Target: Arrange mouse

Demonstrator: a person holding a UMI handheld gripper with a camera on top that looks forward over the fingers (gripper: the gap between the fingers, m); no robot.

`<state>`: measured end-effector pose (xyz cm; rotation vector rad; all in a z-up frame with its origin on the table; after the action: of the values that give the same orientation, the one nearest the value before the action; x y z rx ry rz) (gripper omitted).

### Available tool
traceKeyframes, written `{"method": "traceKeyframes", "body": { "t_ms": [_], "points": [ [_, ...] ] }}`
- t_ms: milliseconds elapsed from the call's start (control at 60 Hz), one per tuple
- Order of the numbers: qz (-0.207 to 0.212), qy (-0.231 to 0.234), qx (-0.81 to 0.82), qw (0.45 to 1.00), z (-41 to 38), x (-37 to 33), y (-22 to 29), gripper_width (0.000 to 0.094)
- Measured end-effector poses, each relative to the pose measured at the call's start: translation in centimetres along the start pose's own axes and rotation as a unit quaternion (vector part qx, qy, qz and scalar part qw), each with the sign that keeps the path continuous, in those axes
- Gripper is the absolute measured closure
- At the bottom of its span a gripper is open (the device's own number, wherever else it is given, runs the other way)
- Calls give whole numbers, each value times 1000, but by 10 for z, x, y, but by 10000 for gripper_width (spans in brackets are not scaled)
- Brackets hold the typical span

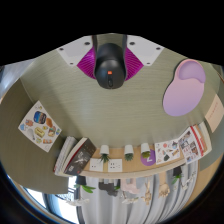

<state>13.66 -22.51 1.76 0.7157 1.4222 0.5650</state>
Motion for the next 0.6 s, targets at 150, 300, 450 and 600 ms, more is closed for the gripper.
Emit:
{"method": "traceKeyframes", "body": {
  "t_ms": [150,300,450,600],
  "points": [
    [-34,-8,28,999,-2,-1,9,618],
    [20,-25,26,999,-18,-31,84,617],
    [98,-10,20,995,-76,-72,171,619],
    [134,16,18,991,-155,-90,210,618]
  ]
}}
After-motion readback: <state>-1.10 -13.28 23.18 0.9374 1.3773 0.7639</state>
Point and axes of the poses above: the point between the fingertips, and its own axes, seen from behind it with the camera up: z to the right, y up, x forward, the way the camera looks, the point moved 5 cm from there along -x, backward, against the way the camera looks, and after that the axes turned 1 degree about y, right-handed, at the moved point
